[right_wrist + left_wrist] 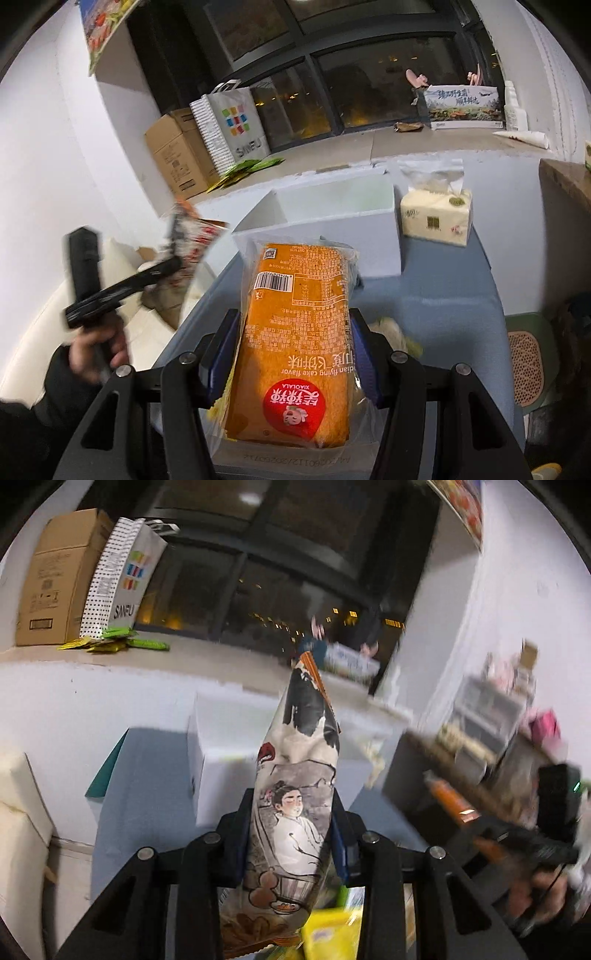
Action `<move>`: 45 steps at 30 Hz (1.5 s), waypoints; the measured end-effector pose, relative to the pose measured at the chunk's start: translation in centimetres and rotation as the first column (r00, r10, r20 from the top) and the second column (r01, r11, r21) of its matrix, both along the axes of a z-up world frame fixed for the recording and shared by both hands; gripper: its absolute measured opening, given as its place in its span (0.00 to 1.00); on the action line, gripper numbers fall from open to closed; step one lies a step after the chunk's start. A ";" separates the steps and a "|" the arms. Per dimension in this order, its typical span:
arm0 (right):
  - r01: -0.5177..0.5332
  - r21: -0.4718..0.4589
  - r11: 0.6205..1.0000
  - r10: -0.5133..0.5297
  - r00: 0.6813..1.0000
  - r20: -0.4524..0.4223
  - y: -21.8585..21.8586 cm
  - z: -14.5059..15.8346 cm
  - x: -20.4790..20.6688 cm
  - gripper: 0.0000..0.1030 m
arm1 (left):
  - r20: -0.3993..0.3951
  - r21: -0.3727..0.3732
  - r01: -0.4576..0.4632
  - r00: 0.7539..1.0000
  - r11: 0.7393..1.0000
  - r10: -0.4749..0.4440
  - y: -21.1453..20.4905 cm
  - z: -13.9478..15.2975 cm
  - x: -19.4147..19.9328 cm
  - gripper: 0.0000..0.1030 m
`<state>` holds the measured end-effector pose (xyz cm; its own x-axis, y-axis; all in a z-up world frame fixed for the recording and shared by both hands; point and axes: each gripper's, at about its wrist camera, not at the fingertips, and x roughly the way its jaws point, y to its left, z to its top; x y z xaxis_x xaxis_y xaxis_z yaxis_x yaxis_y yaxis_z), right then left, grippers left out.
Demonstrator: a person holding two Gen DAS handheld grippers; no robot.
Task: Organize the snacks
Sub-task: 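Drop the orange pack and printed bag into the white box with both tools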
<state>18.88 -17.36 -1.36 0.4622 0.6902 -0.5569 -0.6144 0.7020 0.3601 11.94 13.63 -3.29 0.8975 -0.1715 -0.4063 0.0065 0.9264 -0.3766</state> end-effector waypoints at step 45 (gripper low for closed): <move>0.070 -0.106 0.992 -0.042 0.969 0.245 8.8 7.4 11.8 1.00 | 0.023 0.091 -0.009 1.000 0.996 0.007 -1.4 6.0 5.1 1.00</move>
